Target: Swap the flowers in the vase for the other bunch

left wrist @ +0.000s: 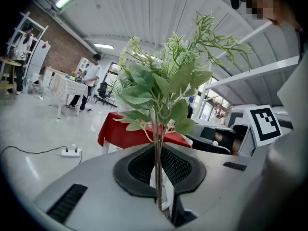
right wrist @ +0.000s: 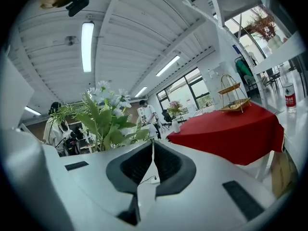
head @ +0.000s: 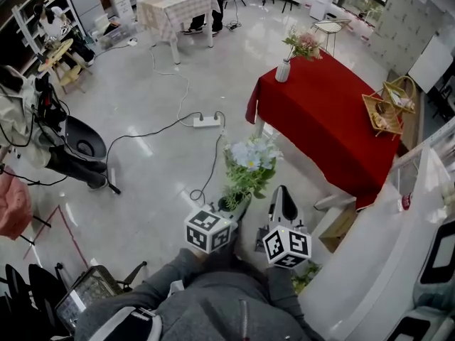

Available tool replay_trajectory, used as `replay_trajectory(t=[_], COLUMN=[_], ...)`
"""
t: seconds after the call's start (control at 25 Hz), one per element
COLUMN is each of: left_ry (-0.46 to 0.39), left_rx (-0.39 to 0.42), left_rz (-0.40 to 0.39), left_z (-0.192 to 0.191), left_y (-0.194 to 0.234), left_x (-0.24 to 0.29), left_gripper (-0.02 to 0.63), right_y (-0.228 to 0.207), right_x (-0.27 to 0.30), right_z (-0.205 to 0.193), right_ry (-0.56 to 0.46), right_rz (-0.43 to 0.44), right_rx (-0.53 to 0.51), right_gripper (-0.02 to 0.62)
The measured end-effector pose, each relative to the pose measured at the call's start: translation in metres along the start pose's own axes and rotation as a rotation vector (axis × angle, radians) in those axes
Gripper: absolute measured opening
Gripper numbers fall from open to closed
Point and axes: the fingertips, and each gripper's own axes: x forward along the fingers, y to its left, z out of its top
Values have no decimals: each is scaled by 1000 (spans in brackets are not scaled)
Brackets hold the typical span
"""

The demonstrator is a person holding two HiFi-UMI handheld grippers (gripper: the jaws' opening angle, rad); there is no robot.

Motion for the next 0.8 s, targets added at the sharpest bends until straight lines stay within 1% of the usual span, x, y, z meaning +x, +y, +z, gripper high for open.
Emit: replay_trajectory(t=[0.36,0.64,0.8], left_ry=[1,6,13], left_rx=[-6,-5,0], left_rz=[12,4,-10], left_z=[21,40,52], left_y=[17,32,43], left_x=[43,77,96], left_gripper=[32,32,32], right_y=[-30,-53,-62], right_x=[36,71,93], right_z=[2,13,23], right_ry=[30,41,28], right_rz=[-34,-60,-83], right_rx=[34,36,36], right_gripper=[17,17,17])
